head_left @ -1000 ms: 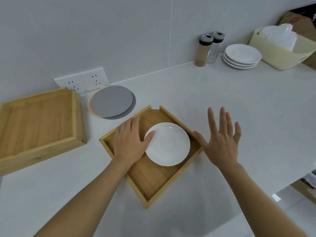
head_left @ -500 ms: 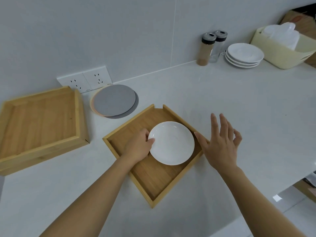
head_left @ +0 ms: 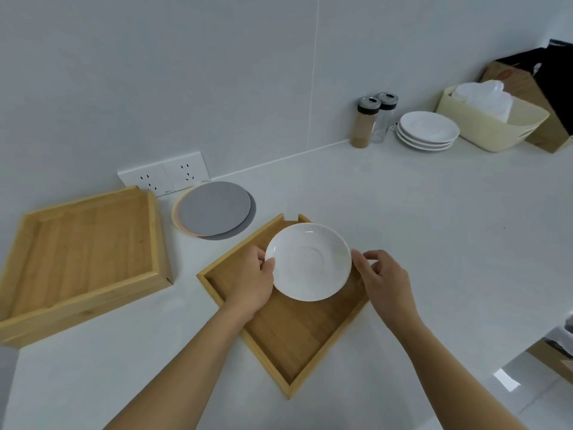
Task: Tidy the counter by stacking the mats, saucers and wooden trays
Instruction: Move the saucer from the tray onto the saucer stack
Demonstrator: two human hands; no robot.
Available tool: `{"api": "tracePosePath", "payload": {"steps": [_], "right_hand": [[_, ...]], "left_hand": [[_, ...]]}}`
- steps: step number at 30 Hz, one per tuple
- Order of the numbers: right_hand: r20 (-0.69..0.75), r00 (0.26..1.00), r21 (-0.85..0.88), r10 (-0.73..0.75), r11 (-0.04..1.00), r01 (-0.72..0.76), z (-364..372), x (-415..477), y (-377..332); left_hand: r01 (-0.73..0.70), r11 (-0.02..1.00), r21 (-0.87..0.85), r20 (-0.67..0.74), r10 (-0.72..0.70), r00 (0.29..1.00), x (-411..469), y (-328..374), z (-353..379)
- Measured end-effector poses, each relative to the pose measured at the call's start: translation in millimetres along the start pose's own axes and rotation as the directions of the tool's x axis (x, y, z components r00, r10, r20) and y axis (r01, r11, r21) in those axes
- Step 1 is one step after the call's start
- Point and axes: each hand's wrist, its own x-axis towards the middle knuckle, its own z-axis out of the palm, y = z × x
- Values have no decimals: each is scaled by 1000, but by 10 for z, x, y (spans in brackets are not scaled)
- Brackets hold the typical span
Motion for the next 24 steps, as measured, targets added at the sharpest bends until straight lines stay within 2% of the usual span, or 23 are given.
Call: {"api": "tracePosePath", "payload": {"steps": [4, 6, 15, 24], "right_hand": [[112, 994, 237, 4, 971, -31, 10, 26, -154], [148, 989, 292, 1, 955, -44, -25, 92, -189], [173, 985, 376, -19, 925, -48, -481, 821, -186], [74, 996, 370, 50, 926, -74, -1377, 1968, 76]], "left_hand": [[-5, 992, -129, -33, 1, 999, 19, 164, -34], [-25, 982, -185, -38, 18, 999, 31, 267, -11], [-120, 962, -246, -124, 91, 988, 390, 981, 407], [-151, 949, -276, -78, 134, 988, 1124, 2006, 1415]]}}
